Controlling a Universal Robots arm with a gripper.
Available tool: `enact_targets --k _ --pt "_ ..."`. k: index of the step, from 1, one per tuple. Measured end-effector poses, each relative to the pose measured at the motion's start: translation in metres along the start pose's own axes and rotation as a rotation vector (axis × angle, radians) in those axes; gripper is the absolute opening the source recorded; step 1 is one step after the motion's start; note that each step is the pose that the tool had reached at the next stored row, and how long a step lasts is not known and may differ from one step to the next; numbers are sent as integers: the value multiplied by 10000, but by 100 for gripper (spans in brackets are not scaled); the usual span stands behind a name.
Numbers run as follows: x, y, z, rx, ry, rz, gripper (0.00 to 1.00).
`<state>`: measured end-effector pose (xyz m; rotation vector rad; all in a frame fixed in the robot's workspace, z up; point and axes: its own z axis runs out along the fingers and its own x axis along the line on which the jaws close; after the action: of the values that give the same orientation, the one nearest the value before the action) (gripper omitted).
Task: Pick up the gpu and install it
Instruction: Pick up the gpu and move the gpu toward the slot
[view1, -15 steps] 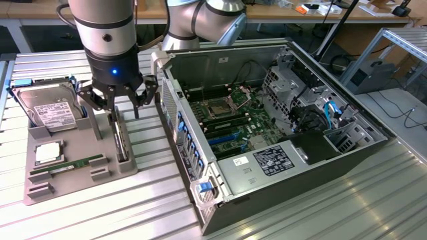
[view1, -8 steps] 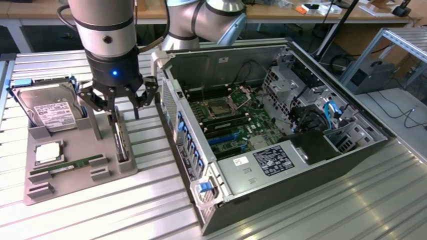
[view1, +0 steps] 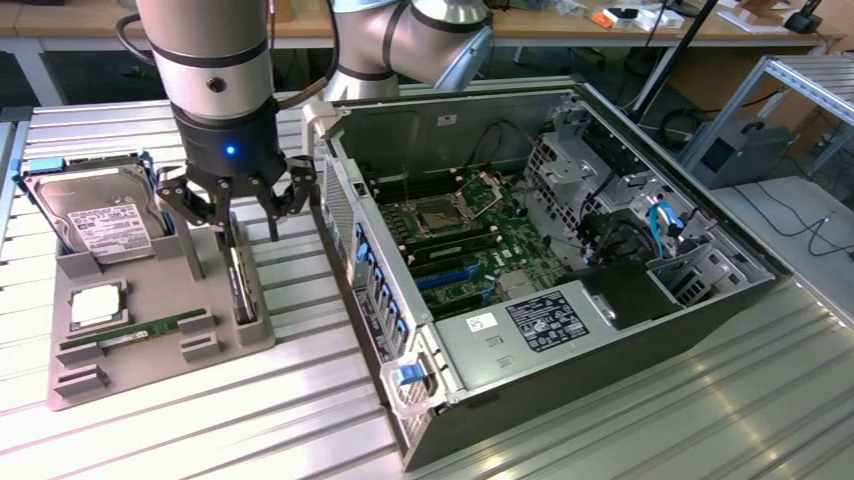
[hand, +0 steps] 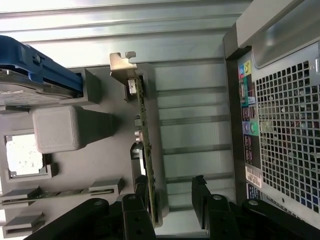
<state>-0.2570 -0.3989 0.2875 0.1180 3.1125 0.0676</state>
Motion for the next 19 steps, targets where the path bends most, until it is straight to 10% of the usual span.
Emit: enact_targets --k 19 --pt "161 -19 153 1 1 0 48"
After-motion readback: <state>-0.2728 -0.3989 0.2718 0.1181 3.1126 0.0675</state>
